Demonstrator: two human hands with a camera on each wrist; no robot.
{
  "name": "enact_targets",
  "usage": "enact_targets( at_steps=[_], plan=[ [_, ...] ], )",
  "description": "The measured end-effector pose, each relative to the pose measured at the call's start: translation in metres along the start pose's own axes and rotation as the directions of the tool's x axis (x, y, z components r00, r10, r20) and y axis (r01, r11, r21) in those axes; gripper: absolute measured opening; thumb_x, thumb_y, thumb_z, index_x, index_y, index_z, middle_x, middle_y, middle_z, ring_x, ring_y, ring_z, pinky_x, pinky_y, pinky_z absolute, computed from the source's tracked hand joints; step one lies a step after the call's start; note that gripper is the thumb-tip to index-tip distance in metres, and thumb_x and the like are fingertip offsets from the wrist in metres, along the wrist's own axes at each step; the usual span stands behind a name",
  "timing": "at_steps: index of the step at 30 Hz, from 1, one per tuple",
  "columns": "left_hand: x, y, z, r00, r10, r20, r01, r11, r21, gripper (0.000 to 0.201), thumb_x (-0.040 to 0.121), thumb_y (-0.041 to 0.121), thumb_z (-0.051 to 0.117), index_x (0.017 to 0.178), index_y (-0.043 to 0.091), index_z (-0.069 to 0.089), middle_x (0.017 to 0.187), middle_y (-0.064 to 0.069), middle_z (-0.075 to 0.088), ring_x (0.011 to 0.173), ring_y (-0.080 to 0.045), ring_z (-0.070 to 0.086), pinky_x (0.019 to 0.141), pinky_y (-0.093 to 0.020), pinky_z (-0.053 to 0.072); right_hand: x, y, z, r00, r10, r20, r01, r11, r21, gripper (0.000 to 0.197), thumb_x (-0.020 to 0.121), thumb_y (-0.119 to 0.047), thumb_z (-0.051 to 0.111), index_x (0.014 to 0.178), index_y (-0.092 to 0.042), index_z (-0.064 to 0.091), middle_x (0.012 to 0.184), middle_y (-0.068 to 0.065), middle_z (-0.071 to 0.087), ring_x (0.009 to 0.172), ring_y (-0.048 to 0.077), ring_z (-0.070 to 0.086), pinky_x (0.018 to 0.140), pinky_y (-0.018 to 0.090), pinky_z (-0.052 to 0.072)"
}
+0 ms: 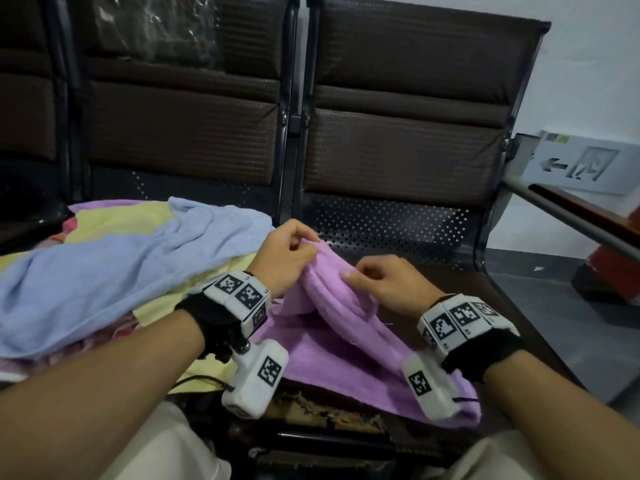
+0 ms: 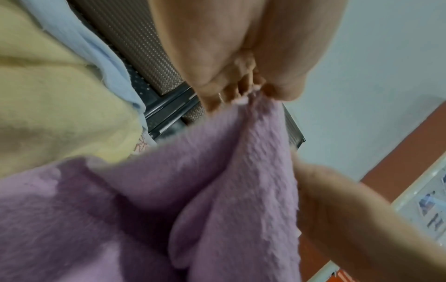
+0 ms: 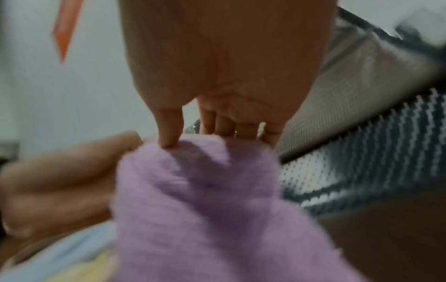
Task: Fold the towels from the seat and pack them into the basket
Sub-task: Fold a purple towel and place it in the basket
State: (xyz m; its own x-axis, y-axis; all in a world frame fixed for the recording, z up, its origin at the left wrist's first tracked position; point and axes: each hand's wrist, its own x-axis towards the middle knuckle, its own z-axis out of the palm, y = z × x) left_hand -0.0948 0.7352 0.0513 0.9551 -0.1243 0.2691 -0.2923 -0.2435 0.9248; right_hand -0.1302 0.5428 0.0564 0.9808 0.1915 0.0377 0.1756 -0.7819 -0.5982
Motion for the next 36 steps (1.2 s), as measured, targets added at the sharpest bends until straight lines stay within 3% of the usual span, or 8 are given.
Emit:
enact_targets(
  at_steps=[2, 5, 10, 17, 21, 23, 28, 36],
  plan=[
    [0.006, -0.001, -0.004, 0.992, 0.01, -0.122, -0.01, 1.0, 0.0, 0.03, 0.084, -0.001, 0.049, 0.071, 0.025, 0.054, 0.065, 0.008, 0.05, 0.056, -0.002, 0.043, 0.051, -0.007, 0.035, -0.002, 0.004, -0.005, 0.995, 0.017, 0.098, 0.011, 0.962, -0.274, 0.037, 0.088, -0.046, 0.058, 0.08, -0.011, 0.062, 0.074, 0.004, 0.063, 0.07, 0.017, 0.056, 0.067, 0.031, 0.042],
    [0.008, -0.004, -0.006, 0.992, -0.002, -0.129, 0.011, 0.998, 0.063, 0.029, 0.089, 0.005, 0.043, 0.069, 0.025, 0.05, 0.07, 0.008, 0.05, 0.065, -0.003, 0.045, 0.057, -0.004, 0.036, -0.004, 0.003, -0.007, 1.0, -0.008, 0.008, 0.01, 0.968, -0.252, 0.031, 0.083, -0.035, 0.069, 0.103, -0.015, 0.055, 0.086, 0.001, 0.062, 0.079, 0.018, 0.057, 0.072, 0.03, 0.046],
    [0.005, 0.003, -0.007, 0.995, 0.032, -0.09, -0.019, 0.99, 0.141, 0.028, 0.093, 0.008, 0.035, 0.072, 0.024, 0.046, 0.07, 0.008, 0.048, 0.065, -0.006, 0.044, 0.069, -0.027, 0.039, -0.004, -0.003, -0.012, 0.992, -0.06, -0.113, 0.021, 0.946, -0.322, 0.034, 0.077, -0.032, 0.074, 0.109, -0.026, 0.065, 0.092, -0.008, 0.052, 0.092, 0.014, 0.055, 0.083, 0.036, 0.05],
    [-0.003, 0.012, -0.019, 0.955, 0.162, 0.248, -0.227, 0.937, 0.264, 0.027, 0.096, 0.037, 0.038, 0.108, 0.014, 0.046, 0.098, -0.003, 0.055, 0.09, -0.017, 0.053, 0.081, -0.029, 0.041, -0.012, 0.01, -0.015, 0.996, -0.083, -0.029, 0.071, 0.957, -0.28, 0.016, 0.085, -0.032, 0.066, 0.09, -0.024, 0.052, 0.099, -0.006, 0.047, 0.094, 0.012, 0.044, 0.076, 0.02, 0.032],
    [-0.003, 0.012, -0.026, 0.905, 0.06, 0.421, -0.268, 0.85, 0.454, 0.048, 0.097, 0.012, 0.046, 0.141, 0.008, 0.027, 0.143, -0.007, 0.033, 0.115, -0.001, 0.038, 0.096, -0.009, 0.028, -0.022, 0.007, -0.029, 0.988, -0.017, -0.152, -0.004, 0.99, -0.14, 0.01, 0.086, -0.018, 0.064, 0.09, -0.025, 0.058, 0.086, -0.004, 0.065, 0.081, 0.014, 0.059, 0.072, 0.026, 0.044],
    [-0.003, 0.017, -0.028, 0.909, 0.061, 0.413, -0.259, 0.859, 0.442, 0.044, 0.096, 0.007, 0.046, 0.138, 0.007, 0.033, 0.133, -0.007, 0.038, 0.103, 0.003, 0.043, 0.089, -0.001, 0.031, -0.025, -0.001, -0.041, 0.968, -0.019, -0.252, -0.009, 0.994, -0.109, 0.014, 0.083, -0.014, 0.065, 0.087, -0.027, 0.065, 0.083, -0.006, 0.067, 0.08, 0.01, 0.06, 0.07, 0.022, 0.045],
    [-0.009, 0.043, -0.035, 0.921, 0.254, 0.296, -0.383, 0.733, 0.562, 0.011, 0.092, 0.018, 0.055, 0.096, 0.009, 0.058, 0.089, 0.002, 0.046, 0.083, -0.018, 0.05, 0.072, -0.021, 0.032, -0.029, -0.04, -0.08, 0.886, -0.069, -0.458, 0.101, 0.994, 0.046, 0.013, 0.08, -0.013, 0.064, 0.084, -0.024, 0.07, 0.076, -0.01, 0.066, 0.074, 0.007, 0.059, 0.068, 0.023, 0.046],
    [0.001, 0.136, -0.065, 0.949, 0.316, 0.019, -0.302, 0.886, 0.353, 0.005, 0.082, 0.013, 0.058, 0.078, 0.016, 0.061, 0.067, 0.004, 0.058, 0.067, -0.013, 0.05, 0.062, -0.025, 0.037, -0.029, -0.098, -0.134, 0.702, -0.069, -0.709, 0.3, 0.932, 0.205, 0.01, 0.08, -0.021, 0.071, 0.077, -0.012, 0.066, 0.071, -0.003, 0.065, 0.065, 0.002, 0.054, 0.066, 0.023, 0.045]
  ],
)
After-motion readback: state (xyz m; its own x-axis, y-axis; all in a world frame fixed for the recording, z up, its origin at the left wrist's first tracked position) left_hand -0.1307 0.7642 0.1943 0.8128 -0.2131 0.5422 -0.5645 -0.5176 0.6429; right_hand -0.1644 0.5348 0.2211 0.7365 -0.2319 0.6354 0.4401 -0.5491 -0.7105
